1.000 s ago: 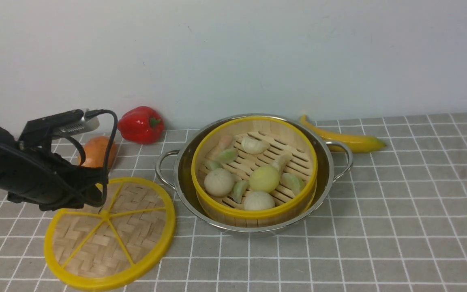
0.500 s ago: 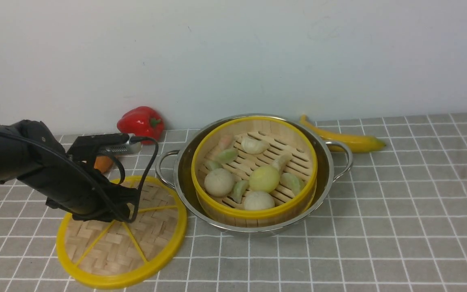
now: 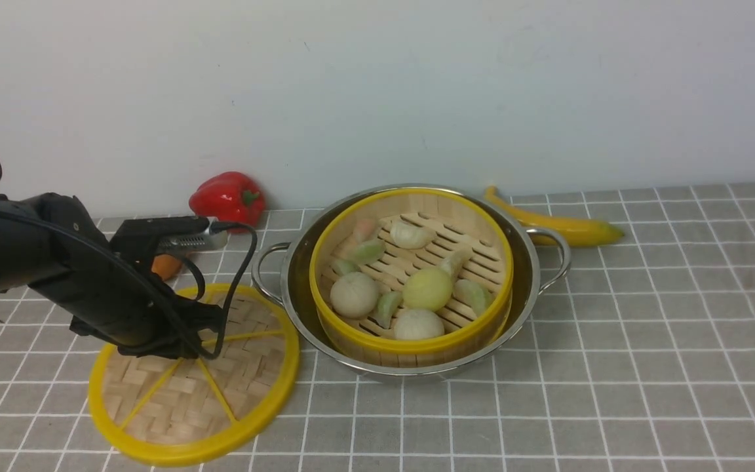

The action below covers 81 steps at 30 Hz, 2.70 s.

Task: Place the steamer in the pot on the grey tablecloth, and put the lid on the steamer.
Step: 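Grasp the bamboo steamer lid lying on the table by its centre knob, then place the yellow bamboo steamer lid onto the steamer in the pot with the left gripper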

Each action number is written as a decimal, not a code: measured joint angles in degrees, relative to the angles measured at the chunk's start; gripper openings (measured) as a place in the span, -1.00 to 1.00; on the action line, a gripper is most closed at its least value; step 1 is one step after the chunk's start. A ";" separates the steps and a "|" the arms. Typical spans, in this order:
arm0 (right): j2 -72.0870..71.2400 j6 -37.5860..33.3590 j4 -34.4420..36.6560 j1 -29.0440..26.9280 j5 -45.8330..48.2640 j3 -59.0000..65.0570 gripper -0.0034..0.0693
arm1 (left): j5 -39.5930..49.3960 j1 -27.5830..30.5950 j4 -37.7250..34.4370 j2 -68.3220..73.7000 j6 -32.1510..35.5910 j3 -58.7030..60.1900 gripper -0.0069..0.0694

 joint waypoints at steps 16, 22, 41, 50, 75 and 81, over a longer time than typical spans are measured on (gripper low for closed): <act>0.00 0.44 -0.24 0.00 0.00 0.00 0.42 | 20.91 7.43 13.94 -9.31 -8.00 -18.04 -0.50; 0.17 2.00 -0.75 0.00 0.00 0.00 0.42 | 22.79 -7.23 9.46 -6.93 -5.05 -32.94 -0.50; 0.81 3.69 1.79 0.00 0.00 0.05 0.42 | 32.02 -30.68 16.92 20.71 -9.23 -57.86 -0.50; 0.81 3.66 1.79 0.00 0.00 0.05 0.42 | 31.14 -30.68 16.80 21.81 -9.40 -58.13 -0.50; 0.81 4.11 1.92 0.00 0.00 0.05 0.42 | 31.50 -30.68 17.10 23.96 -10.04 -58.40 -0.50; 0.81 4.11 1.92 0.00 0.00 0.05 0.42 | 31.50 -30.68 17.10 23.96 -10.08 -58.40 -0.50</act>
